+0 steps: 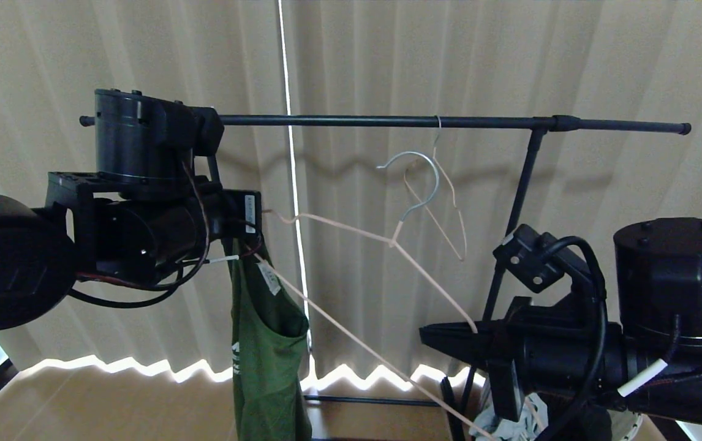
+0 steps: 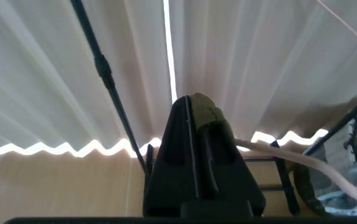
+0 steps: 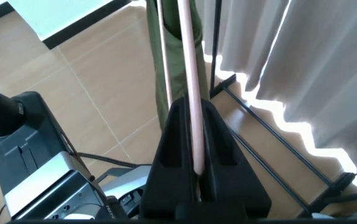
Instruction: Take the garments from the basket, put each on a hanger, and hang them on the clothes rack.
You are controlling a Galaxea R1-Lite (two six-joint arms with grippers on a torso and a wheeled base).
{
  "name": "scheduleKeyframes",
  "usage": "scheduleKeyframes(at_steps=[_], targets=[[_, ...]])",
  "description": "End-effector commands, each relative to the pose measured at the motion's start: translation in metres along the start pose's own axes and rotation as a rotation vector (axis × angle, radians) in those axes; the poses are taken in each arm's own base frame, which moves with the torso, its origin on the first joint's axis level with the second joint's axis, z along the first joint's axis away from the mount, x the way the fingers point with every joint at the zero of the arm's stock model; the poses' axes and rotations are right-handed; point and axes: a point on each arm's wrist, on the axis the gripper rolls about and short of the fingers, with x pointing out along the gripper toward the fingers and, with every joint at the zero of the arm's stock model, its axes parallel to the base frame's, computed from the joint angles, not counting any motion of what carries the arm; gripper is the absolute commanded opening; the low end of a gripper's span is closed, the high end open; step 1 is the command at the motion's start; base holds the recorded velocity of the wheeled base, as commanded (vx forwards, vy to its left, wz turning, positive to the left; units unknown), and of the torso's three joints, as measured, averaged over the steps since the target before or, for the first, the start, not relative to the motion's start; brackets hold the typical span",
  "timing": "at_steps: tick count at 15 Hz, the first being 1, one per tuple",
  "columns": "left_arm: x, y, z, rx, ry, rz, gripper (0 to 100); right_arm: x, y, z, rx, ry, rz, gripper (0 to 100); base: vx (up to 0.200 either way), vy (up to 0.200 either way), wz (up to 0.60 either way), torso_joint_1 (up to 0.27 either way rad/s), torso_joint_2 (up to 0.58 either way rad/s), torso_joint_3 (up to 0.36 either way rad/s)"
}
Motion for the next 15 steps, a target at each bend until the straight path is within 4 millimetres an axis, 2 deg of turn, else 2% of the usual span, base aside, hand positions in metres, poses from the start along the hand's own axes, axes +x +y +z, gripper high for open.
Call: scheduleKeyframes(at_steps=[1, 5, 10, 15], targets=[[-0.001, 0.001, 0.001, -0.003, -0.002, 0.005, 0, 0.003, 0.000, -0.003, 0.002, 0.017, 0.000, 0, 0.000, 0.000, 0.00, 0.000, 0.00, 0.000], [-0.018, 0.009, 0.003, 0.034, 0.068, 0.021, 0, 0.019, -0.008, 0.000, 0.014, 0.032, -0.036, 0, 0.000, 0.000, 0.00, 0.000, 0.00, 0.000], [-0.022, 0.009, 0.002, 0.057, 0.116, 0.020, 0, 0.047, -0.016, 0.012, 0.121, 0.016, -0.121, 0, 0.000, 0.000, 0.00, 0.000, 0.00, 0.000], [-0.037, -0.014, 0.010, 0.014, 0.081, -0.068, 0, 0.059, -0.017, 0.017, 0.122, 0.014, -0.123, 0, 0.000, 0.000, 0.00, 0.000, 0.00, 0.000]])
